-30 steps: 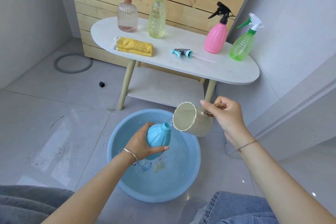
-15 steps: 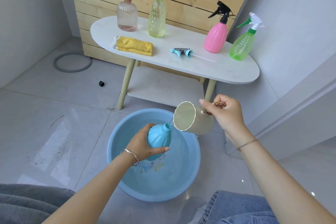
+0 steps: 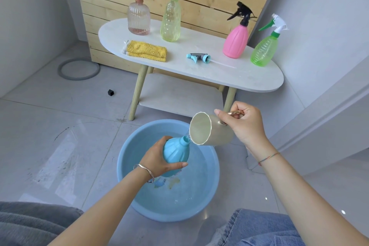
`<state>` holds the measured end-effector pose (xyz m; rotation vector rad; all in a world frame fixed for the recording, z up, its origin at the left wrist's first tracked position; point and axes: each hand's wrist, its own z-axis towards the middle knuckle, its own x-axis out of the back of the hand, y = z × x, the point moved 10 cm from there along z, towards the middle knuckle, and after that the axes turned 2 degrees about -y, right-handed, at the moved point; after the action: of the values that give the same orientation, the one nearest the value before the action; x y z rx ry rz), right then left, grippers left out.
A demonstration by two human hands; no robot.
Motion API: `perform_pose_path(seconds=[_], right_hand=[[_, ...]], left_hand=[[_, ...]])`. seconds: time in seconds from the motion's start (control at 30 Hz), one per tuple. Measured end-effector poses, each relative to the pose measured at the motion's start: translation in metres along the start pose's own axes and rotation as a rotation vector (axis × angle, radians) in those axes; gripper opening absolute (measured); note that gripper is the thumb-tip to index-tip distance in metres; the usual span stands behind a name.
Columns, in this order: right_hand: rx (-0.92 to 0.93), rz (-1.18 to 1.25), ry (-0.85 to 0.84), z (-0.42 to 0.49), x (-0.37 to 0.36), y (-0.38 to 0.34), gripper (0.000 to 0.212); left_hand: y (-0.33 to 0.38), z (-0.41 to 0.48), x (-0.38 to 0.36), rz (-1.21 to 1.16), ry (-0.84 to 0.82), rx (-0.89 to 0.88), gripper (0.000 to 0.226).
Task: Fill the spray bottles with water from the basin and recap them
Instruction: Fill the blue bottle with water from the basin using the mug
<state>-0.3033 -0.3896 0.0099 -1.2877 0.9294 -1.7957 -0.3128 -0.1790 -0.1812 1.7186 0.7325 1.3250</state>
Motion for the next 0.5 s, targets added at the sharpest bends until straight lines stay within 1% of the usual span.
perform_pose_path(seconds=[0.1, 0.2, 0.3, 0.5], right_hand=[[0.006, -0.002, -0.003, -0.0002, -0.0010, -0.0014, 0.052], [0.015, -0.009, -0.007, -0.0004, -0.0014, -0.0032, 0.053], [0.031, -0.021, -0.013, -0.0004, -0.0020, -0.0061, 0.053], [0.051, -0.039, -0.020, 0.0000, -0.0035, -0.0087, 0.053]], left_hand=[[-0.0019, 0.0000, -0.0007, 0.002, 0.001, 0.005, 0.081], [-0.0019, -0.0002, -0.0007, 0.006, 0.001, 0.007, 0.084], [0.0002, -0.0007, -0.0013, 0.010, 0.005, 0.001, 0.080], [0.0010, -0.0014, -0.0016, 0.011, 0.003, 0.001, 0.087]])
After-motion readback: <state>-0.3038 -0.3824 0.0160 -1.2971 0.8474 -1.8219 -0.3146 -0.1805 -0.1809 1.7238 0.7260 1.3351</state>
